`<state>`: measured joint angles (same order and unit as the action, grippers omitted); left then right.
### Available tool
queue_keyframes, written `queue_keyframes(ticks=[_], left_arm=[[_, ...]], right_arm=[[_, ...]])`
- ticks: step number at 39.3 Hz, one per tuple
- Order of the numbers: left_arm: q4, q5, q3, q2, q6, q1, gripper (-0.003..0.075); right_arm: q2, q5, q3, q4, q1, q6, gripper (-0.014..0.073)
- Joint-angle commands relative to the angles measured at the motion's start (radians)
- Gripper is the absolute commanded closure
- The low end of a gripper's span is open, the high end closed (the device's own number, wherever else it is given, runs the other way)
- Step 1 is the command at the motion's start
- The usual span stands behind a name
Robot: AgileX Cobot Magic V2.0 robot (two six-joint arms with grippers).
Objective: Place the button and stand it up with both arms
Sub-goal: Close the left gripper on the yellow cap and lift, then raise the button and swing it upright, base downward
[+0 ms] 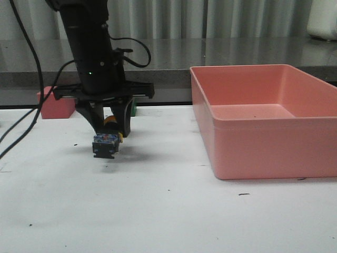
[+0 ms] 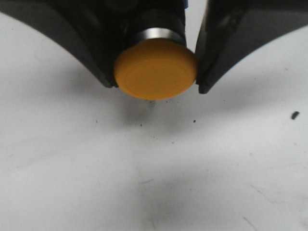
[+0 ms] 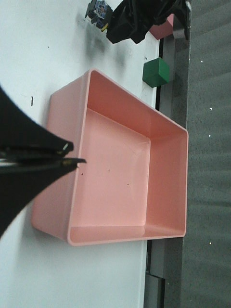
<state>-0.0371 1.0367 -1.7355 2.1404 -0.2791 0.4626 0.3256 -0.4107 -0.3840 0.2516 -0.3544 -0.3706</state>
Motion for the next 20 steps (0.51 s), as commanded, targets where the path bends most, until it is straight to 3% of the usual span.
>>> queue_keyframes(ticks=[1,5,13,20], left_arm=[[0.037,-0.077,0.010,-0.131,0.001,0.035,0.0566],[0.037,-0.214,0.124,-0.219,0.001,0.054,0.0566],[0.037,-0.616,0.439,-0.449,0.001,0.057,0.0566],[0.143,-0.968,0.719,-0.667,0.001,0.055,0.0566]], right_arm=[[0.005,0.081,-0.028,0.021,0.006,0.010,0.0664],[0.005,0.081,-0.028,0.021,0.006,0.010,0.0664],[0.005,0.081,-0.028,0.021,0.006,0.010,0.0664],[0.005,0.081,-0.028,0.021,0.006,0.010,0.0664]])
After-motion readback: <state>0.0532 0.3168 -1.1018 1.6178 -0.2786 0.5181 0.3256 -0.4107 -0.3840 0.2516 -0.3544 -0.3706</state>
